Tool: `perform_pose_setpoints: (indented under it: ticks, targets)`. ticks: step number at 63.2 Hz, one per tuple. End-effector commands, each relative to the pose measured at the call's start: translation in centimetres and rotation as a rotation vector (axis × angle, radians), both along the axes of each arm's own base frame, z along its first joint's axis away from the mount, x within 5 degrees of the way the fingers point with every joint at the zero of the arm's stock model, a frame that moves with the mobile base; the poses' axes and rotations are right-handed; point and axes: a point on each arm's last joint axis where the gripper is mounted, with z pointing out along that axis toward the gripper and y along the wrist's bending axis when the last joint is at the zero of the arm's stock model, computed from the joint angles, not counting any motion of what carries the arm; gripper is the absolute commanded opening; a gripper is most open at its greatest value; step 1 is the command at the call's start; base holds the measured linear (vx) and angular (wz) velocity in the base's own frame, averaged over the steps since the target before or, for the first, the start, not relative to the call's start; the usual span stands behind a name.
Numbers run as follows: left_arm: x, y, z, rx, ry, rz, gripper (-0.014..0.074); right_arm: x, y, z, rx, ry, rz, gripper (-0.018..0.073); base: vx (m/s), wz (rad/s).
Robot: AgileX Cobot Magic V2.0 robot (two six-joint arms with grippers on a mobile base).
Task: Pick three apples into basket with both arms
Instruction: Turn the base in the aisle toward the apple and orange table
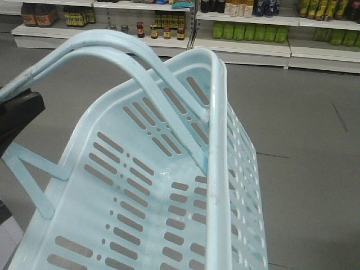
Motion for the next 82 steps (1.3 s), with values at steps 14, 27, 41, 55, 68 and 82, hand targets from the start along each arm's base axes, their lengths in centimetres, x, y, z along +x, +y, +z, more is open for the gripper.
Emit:
perform_pose_setpoints:
  ticks: [14, 27, 41, 55, 68, 82]
  targets:
    - [-0.05, 0.26, 1.01, -0.019, -0.025, 0.027, -0.0006, -0.03, 0.05, 0.25, -0.011, -0.070, 0.004, -0.0008, 0.16, -0.12]
    - [-0.05, 0.26, 1.01, -0.019, -0.025, 0.027, -0.0006, -0.03, 0.05, 0.25, -0.011, -0.070, 0.004, -0.0008, 0.18, -0.08]
    - [-0.05, 0.26, 1.01, -0.019, -0.025, 0.027, -0.0006, -0.03, 0.05, 0.25, -0.011, -0.070, 0.004, -0.0008, 0.18, -0.05]
    - [-0.05, 0.26, 1.01, -0.019, -0.025, 0.027, -0.0006, -0.03, 0.05, 0.25, -0.011, -0.070, 0.004, -0.0008, 0.17, -0.04]
    - [-0.05, 0.26, 1.01, -0.019, -0.025, 0.027, -0.0006, -0.03, 0.05, 0.25, -0.011, -0.070, 0.004, -0.0008, 0.14, -0.06]
    - [-0.05, 0.26, 1.01, -0.019, -0.025, 0.027, -0.0006, -0.03, 0.05, 0.25, -0.011, -0.070, 0.004, -0.0008, 0.11, -0.08]
